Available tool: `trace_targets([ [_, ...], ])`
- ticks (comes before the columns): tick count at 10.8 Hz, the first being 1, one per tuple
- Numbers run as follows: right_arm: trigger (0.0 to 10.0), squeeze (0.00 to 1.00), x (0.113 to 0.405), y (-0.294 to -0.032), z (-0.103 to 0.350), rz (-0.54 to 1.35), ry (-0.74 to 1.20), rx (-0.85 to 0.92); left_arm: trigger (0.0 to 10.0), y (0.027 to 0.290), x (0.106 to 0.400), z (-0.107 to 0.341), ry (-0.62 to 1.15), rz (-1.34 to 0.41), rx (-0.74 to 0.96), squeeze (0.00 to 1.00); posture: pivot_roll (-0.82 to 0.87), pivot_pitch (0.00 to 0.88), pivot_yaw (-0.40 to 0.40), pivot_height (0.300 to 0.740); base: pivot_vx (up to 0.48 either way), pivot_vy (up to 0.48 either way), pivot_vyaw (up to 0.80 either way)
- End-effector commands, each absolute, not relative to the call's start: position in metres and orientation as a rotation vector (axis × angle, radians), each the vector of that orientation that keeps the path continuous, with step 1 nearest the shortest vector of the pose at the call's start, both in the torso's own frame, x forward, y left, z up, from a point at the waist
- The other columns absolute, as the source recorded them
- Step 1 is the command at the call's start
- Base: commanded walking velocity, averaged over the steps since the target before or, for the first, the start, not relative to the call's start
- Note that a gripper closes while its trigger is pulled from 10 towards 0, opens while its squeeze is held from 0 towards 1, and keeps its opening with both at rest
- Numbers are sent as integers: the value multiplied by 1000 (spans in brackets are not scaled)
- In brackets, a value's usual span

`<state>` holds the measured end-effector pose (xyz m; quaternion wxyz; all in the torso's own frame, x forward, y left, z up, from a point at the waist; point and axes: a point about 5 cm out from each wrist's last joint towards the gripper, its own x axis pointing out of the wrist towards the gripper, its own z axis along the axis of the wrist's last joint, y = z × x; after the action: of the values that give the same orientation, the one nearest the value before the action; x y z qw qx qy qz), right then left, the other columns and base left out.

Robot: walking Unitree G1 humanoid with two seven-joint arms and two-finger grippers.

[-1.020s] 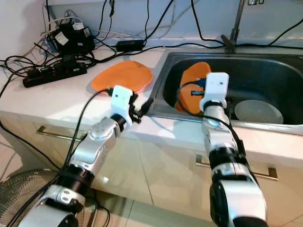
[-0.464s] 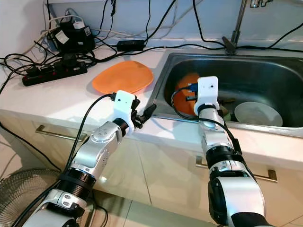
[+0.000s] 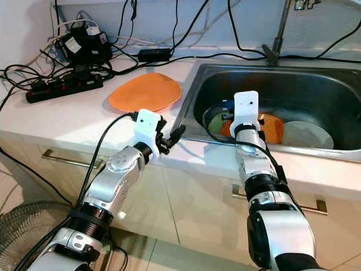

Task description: Kitchen organization

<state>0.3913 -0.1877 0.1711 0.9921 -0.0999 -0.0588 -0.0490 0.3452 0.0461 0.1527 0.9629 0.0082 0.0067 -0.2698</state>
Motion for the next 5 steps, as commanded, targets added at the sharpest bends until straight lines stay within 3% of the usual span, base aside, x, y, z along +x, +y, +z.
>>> trace_targets([
  [1, 10000, 0, 393, -181, 189, -93, -216, -187, 10000, 51, 345, 155, -25, -525, 51, 0, 37, 43, 124, 740, 0, 0, 0],
  [5, 10000, 0, 346, -177, 209, -153, -516, -145, 10000, 72, 344, 166, -255, -369, 130, 0, 7, 51, 137, 740, 0, 0, 0],
])
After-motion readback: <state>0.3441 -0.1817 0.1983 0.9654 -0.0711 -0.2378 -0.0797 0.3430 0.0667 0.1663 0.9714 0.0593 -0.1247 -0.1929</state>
